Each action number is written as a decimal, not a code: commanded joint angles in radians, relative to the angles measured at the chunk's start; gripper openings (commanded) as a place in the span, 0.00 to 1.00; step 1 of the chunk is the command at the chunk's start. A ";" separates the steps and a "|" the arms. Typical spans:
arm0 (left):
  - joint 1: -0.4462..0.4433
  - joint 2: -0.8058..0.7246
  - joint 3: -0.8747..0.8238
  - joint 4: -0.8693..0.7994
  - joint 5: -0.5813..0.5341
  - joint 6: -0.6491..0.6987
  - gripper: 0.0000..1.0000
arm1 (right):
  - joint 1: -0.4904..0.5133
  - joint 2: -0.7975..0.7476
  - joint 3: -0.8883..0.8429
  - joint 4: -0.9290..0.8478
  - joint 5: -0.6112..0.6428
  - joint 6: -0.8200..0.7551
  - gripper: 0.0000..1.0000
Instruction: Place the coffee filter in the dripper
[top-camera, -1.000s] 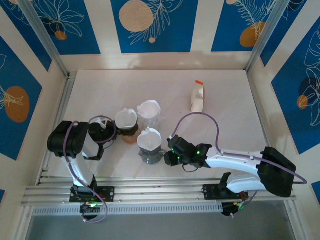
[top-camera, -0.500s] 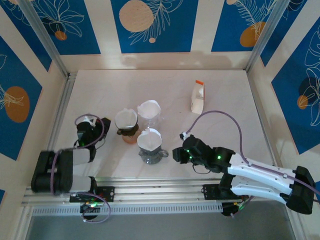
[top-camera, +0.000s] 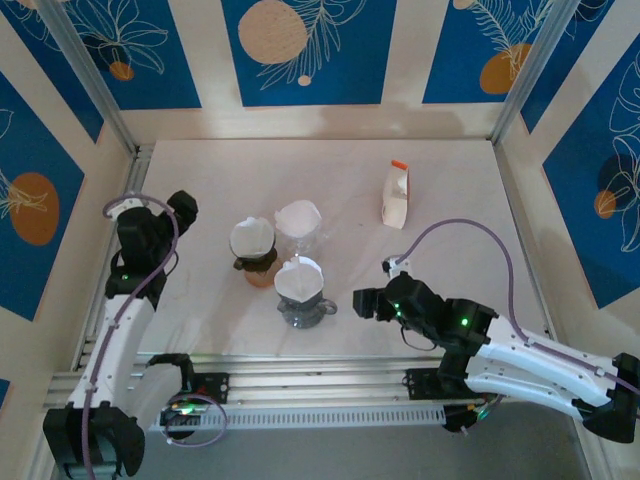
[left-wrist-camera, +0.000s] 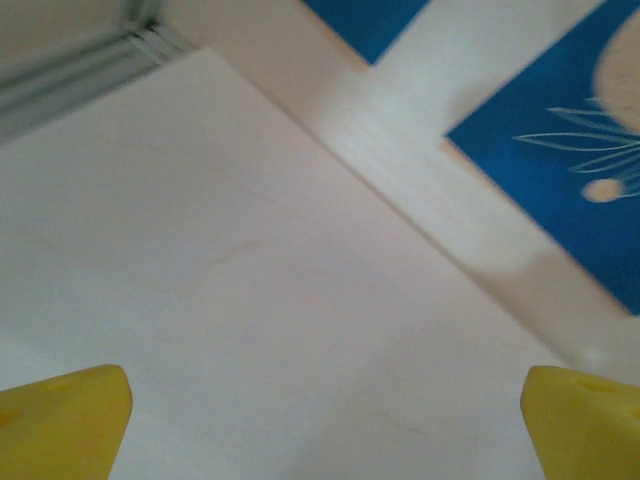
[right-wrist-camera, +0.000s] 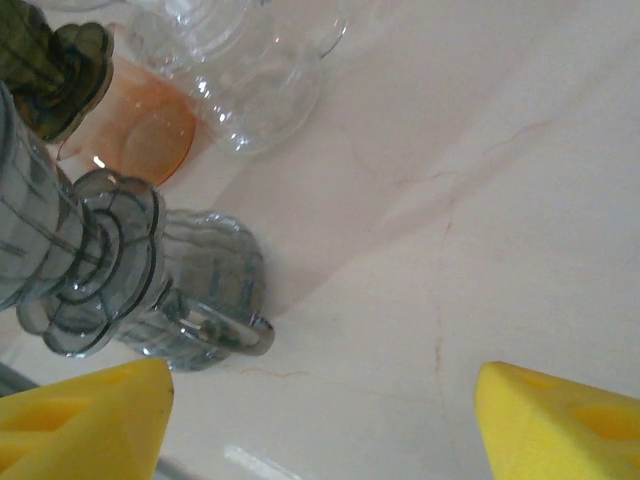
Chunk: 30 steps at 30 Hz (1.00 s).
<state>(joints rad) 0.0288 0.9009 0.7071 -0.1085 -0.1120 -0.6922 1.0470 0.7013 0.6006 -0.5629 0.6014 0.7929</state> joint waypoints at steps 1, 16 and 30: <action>0.008 0.030 -0.067 0.041 -0.111 0.189 1.00 | -0.002 -0.014 0.065 -0.032 0.133 -0.020 0.84; -0.080 0.289 -0.297 0.662 -0.259 0.681 1.00 | -0.022 -0.008 0.104 -0.186 0.371 0.124 0.99; -0.142 0.396 -0.291 0.697 -0.358 0.634 1.00 | -0.086 -0.069 0.064 -0.260 0.392 0.184 0.99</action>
<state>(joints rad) -0.1120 1.2865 0.4046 0.5694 -0.4347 -0.0120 0.9718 0.6598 0.6727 -0.8101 0.9588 0.9394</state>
